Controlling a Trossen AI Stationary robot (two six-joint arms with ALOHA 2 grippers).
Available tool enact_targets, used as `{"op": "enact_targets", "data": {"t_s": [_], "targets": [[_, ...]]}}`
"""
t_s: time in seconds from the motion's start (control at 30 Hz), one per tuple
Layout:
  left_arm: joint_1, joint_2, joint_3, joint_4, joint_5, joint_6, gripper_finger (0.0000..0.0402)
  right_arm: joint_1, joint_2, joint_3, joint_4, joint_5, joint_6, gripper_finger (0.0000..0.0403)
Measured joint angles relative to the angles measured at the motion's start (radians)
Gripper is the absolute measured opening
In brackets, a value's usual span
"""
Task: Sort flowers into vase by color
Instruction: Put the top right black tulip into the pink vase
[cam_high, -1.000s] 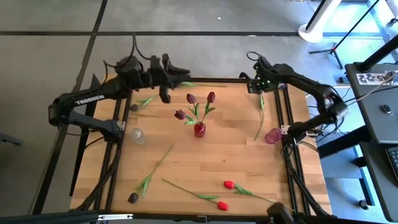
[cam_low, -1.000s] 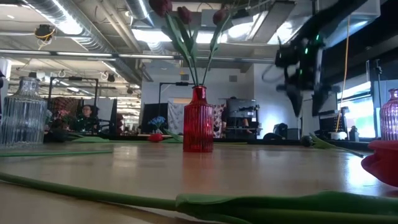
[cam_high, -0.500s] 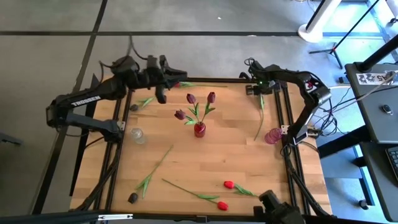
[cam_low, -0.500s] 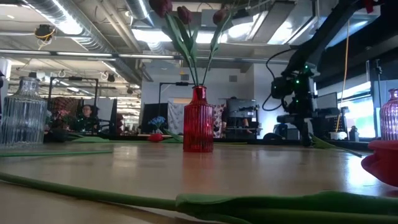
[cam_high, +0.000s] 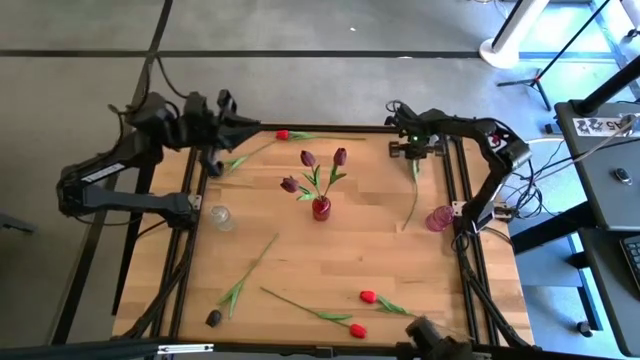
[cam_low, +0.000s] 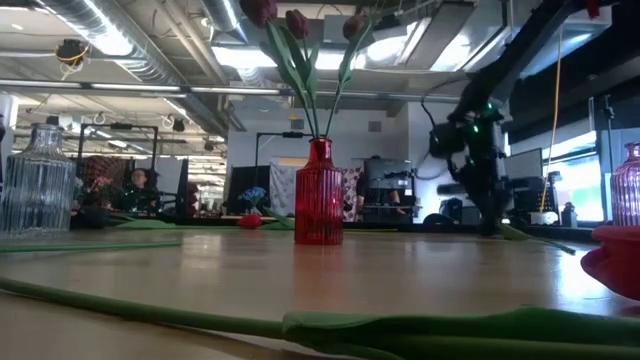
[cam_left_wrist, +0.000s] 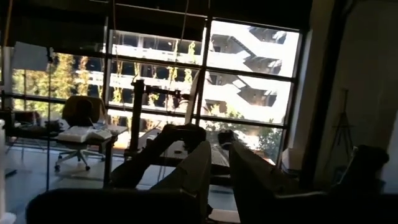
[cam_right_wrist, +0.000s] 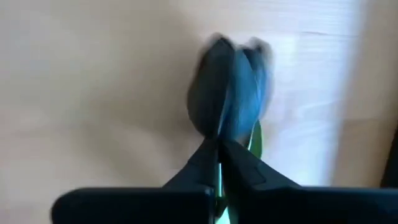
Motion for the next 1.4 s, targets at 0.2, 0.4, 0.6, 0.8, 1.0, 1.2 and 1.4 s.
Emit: {"op": "enact_targets", "data": {"t_s": [0.2, 0.4, 0.6, 0.8, 1.0, 1.2, 1.4], "targets": [[-0.045, -0.055, 0.000, -0.084, 0.066, -0.023, 0.0055, 0.196, -0.216, 0.061, -0.001, 0.069, -0.005, 0.0005], [-0.102, -0.078, 0.000, -0.119, 0.067, 0.022, 0.0055, 0.426, -0.524, 0.109, -0.004, 0.196, -0.030, 0.0003], [-0.144, -0.098, 0.000, -0.112, 0.062, 0.058, 0.0055, 0.692, -0.796, 0.109, -0.048, 0.403, -0.154, 0.0001], [-0.144, -0.098, 0.000, -0.112, 0.052, 0.058, 0.0055, 0.839, -0.975, 0.110, 0.018, 0.496, -0.311, 0.0001], [-0.144, -0.064, 0.000, -0.015, -0.041, 0.008, 0.0055, 0.847, -1.120, 0.110, -0.015, 0.465, -0.464, 0.0001], [-0.144, -0.005, 0.000, 0.130, -0.157, -0.054, 0.0055, 0.847, -1.251, 0.109, -0.054, 0.334, -0.586, 0.0001], [-0.144, 0.003, -0.001, 0.166, -0.295, -0.097, 0.0055, 0.847, -1.317, 0.109, -0.048, 0.188, -0.710, 0.0001]]}}
